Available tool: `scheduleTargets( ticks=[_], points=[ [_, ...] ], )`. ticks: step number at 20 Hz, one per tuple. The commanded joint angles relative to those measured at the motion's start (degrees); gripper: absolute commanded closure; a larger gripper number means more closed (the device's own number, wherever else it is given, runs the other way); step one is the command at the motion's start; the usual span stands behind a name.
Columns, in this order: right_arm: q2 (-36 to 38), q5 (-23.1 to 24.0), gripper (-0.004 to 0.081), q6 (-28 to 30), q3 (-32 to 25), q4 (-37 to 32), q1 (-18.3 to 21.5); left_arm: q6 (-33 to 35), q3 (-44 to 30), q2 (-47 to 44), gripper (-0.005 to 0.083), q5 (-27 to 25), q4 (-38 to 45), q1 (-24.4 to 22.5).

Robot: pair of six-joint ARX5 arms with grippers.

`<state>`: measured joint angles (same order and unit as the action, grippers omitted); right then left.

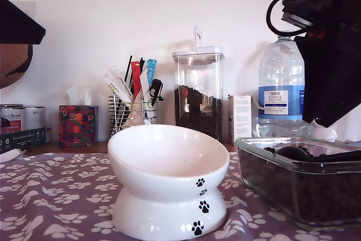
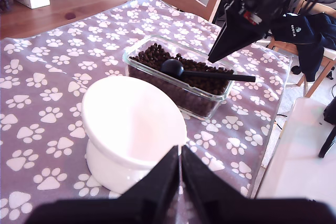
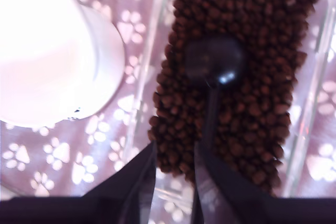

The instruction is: Measure one spoon of cat food and pour it into the food bowl

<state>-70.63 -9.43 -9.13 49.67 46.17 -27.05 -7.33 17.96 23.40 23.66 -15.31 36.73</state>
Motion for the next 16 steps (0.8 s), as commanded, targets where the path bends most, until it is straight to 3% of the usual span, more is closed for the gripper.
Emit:
scheduleTargets(
  ticks=[1, 10, 16],
  points=[
    [-3.6, 1.5, 0.0552, 0.2, 0.3, 2.4, 0.1, -0.2, -0.2, 0.2, 0.0793, -0.1, 0.6, 0.2],
    [-8.7, 2.5, 0.0580, 2.1, 1.5, 5.1, 0.1, -0.2, -0.2, 0.2, 0.0793, -0.1, 0.6, 0.2],
    [-8.7, 2.6, 0.0783, 3.6, 1.5, 5.7, 0.1, -0.2, -0.2, 0.2, 0.0793, -0.1, 0.6, 0.2]
  ],
)
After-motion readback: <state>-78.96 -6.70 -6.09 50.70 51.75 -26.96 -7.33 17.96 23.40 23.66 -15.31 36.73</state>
